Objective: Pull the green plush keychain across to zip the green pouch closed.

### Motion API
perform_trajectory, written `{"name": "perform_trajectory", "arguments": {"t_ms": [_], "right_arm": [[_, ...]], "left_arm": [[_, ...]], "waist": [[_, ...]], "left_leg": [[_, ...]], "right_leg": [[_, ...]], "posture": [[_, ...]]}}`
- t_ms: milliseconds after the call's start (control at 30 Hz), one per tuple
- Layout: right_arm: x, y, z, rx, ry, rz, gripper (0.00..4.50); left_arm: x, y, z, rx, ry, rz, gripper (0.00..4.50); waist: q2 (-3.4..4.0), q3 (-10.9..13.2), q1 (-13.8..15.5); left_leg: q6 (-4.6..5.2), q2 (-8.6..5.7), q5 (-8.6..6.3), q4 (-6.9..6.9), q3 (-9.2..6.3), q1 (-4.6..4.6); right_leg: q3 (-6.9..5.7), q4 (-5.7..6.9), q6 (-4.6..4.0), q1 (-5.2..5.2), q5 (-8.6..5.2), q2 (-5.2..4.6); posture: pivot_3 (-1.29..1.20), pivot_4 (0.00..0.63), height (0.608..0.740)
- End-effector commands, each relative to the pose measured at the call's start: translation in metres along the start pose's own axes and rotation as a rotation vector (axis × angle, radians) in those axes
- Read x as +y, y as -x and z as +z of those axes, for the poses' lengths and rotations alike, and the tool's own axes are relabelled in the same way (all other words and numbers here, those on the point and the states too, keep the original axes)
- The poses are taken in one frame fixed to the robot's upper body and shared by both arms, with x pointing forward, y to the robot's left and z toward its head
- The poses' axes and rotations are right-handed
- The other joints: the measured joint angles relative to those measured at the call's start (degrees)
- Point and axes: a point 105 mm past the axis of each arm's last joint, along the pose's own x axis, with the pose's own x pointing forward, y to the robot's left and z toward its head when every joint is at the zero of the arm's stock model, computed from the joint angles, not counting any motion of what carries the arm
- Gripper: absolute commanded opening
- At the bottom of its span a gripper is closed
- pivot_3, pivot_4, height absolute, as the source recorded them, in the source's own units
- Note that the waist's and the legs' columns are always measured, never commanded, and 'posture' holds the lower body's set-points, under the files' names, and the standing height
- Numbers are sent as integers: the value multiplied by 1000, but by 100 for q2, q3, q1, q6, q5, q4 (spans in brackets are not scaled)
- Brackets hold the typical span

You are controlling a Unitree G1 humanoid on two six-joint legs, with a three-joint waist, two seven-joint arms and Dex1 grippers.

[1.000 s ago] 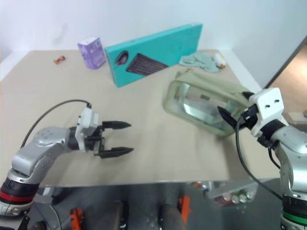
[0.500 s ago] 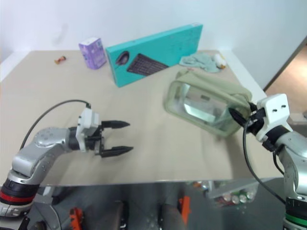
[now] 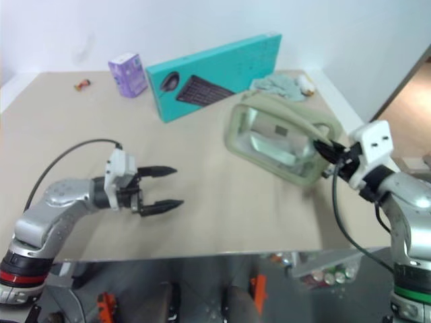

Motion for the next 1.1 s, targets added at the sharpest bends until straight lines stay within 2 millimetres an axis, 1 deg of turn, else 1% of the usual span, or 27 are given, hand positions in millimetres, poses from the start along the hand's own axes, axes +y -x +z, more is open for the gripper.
{"name": "perform_trajectory", "arguments": {"t_ms": [33,67,133,200,300,400,567,733,1033,1100], "right_arm": [[18,-17,42,-143,89,128,30],[23,-22,46,-157,100,163,30],[35,-32,54,-189,126,237,30],[51,-48,65,-237,146,348,30],[59,-60,67,-250,164,417,30],[64,-67,65,-256,174,454,30],[73,-70,63,-269,204,513,30],[79,-67,58,-267,209,541,30],[86,-63,47,-250,209,558,30],[87,-62,45,-248,202,552,30]], "left_arm": [[18,16,5,-34,-31,125,4500],[20,19,5,-38,-31,148,4500],[24,28,3,-36,-27,194,4500],[23,42,2,-33,-27,248,4500],[20,52,3,-29,-26,284,4500],[17,57,7,-37,-25,314,4500],[10,66,10,-39,-18,360,4500],[6,69,12,-47,-10,380,4500],[11,64,19,-73,-8,386,4500],[16,64,25,-102,-4,403,4500]], "waist": [[0,0,-1],[0,0,6],[0,0,13],[0,0,-15],[-5,3,-5],[-6,2,50],[-6,2,30],[-6,2,28],[-6,2,28],[-6,2,27]], "left_leg": [[0,4,0,0,3,0],[0,11,0,-2,13,-3],[-1,14,-1,-3,15,-11],[-6,16,-4,-6,19,-16],[-5,29,-10,-8,34,-21],[-5,31,-10,-8,26,-30],[-5,26,-10,-1,43,-32],[-6,39,-9,5,41,-31],[-7,55,-9,14,40,-29],[-7,55,-9,15,42,-29]], "right_leg": [[2,0,-1,-3,1,3],[10,0,-3,-11,4,8],[13,0,24,-19,21,13],[18,0,23,-25,21,15],[37,0,19,-41,25,27],[26,0,16,-44,23,27],[40,0,22,-49,32,18],[37,1,12,-50,40,31],[39,2,1,-50,49,50],[41,3,1,-50,50,52]], "posture": [[0,150,740],[0,150,740],[0,150,740],[0,150,740],[0,150,740],[0,150,740],[0,150,740],[0,150,740],[0,150,740],[0,150,740]]}}
